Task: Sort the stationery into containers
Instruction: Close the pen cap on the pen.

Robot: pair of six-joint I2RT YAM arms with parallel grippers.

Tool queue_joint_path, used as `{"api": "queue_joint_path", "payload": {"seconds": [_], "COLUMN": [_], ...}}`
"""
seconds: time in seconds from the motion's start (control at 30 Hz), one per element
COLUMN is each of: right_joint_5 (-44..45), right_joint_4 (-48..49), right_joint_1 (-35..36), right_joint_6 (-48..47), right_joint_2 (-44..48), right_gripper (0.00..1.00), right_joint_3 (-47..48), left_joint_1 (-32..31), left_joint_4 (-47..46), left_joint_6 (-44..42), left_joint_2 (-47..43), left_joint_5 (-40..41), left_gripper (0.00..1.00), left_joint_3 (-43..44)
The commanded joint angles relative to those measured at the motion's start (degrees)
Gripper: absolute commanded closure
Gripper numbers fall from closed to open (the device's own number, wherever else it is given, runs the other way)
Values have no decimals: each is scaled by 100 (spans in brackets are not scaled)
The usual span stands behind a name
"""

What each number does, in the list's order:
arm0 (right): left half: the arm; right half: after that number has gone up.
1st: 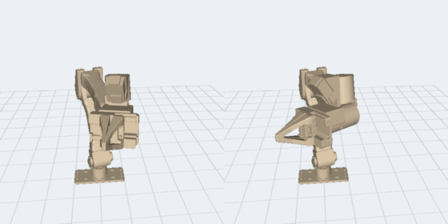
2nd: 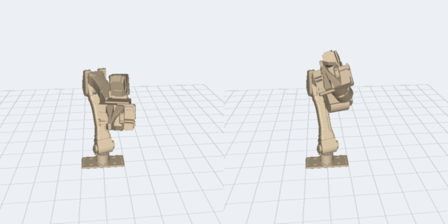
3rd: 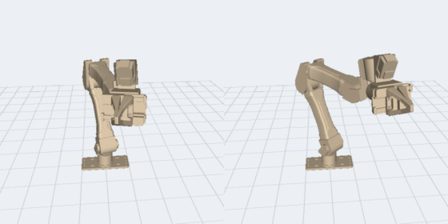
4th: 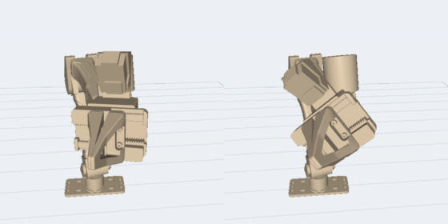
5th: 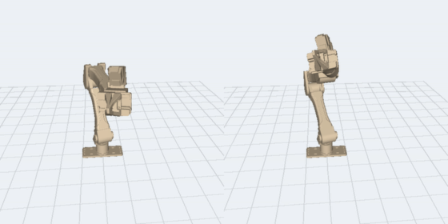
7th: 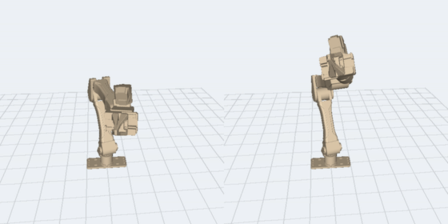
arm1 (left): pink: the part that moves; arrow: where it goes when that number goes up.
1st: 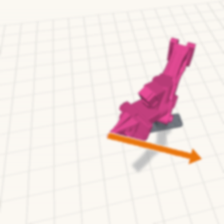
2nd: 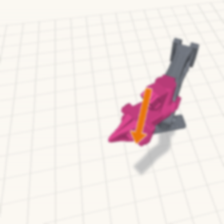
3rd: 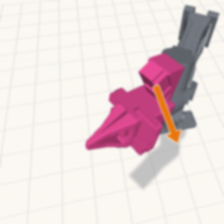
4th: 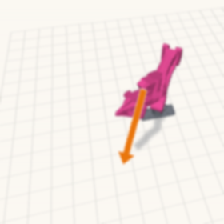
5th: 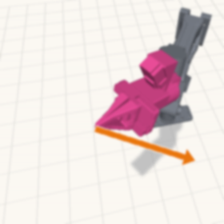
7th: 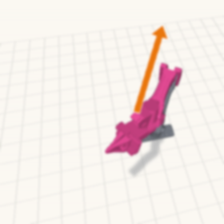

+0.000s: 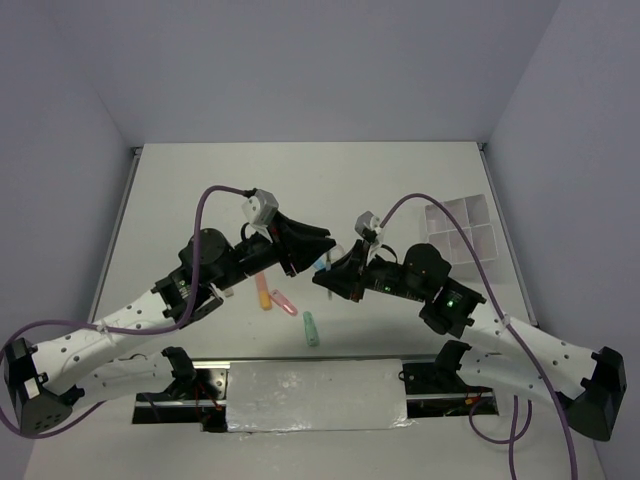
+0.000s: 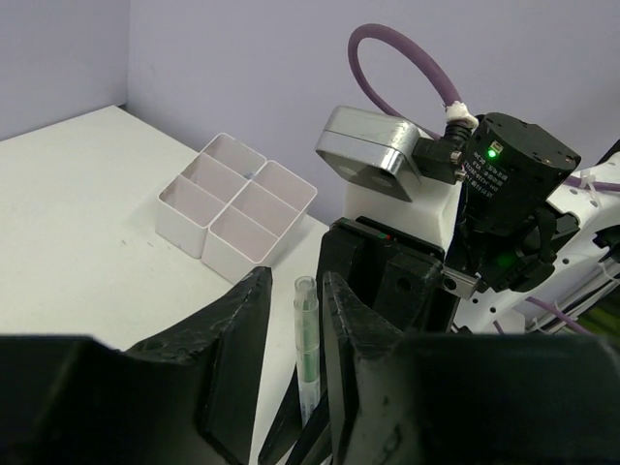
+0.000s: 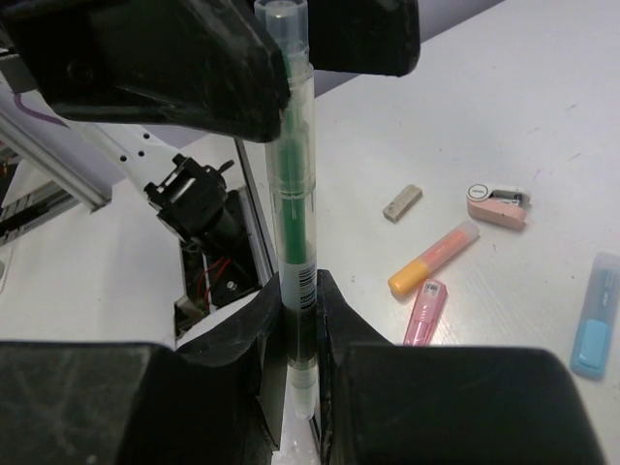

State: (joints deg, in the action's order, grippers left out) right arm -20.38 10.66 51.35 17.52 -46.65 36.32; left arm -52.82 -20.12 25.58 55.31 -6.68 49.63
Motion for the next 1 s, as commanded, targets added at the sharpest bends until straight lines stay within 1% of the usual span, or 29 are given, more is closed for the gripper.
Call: {"api": "queue_joint_path", "payload": {"seconds": [0.0, 0.03, 0.17, 0.2, 0.3, 0.33, 0.4, 0.47, 0.6, 0.8, 0.87, 0.97], "right_joint_5": [-36, -45, -27, -19, 16, 69, 113, 175, 350, 640, 685, 518], "right_joint_4": [95, 86, 7, -11, -90, -168, -256, -327, -599, -854, -881, -916], "right_joint_1": [15, 24, 41, 41, 42, 50, 41, 41, 33, -11, -143, -450], "right_joint_6": [-29, -29, -64, -73, -117, -152, -231, -327, -670, -978, -1040, -1023], "right_joint_2": [-54, -89, -90, -98, -116, -125, -116, -116, -159, -440, -555, -836], "right_gripper": [100, 100, 100, 100, 100, 100, 100, 100, 100, 100, 100, 100], "right_joint_3": [244, 253, 332, 358, 464, 499, 596, 683, 1149, 1975, 2264, 2651], "left_joint_1": [-27, -27, -27, -27, -27, -27, -27, -27, -27, -123, -150, -185], "left_joint_4": [-308, -300, -256, -230, -203, -186, -141, -185, -256, -405, -458, -598], "left_joint_6": [-89, -89, -89, -71, -62, -62, -80, -62, 69, 271, 333, 412], "left_joint_2": [-11, -3, 41, 67, 138, 147, 182, 191, 270, 208, 208, 217], "left_joint_5": [-53, -70, -79, -53, -88, -88, -79, -114, -342, -308, -334, -396], "left_gripper": [60, 64, 69, 75, 86, 94, 100, 100, 100, 100, 100, 100], "left_joint_3": [223, 214, 170, 153, 126, 118, 74, 12, -286, -805, -971, -1156]}}
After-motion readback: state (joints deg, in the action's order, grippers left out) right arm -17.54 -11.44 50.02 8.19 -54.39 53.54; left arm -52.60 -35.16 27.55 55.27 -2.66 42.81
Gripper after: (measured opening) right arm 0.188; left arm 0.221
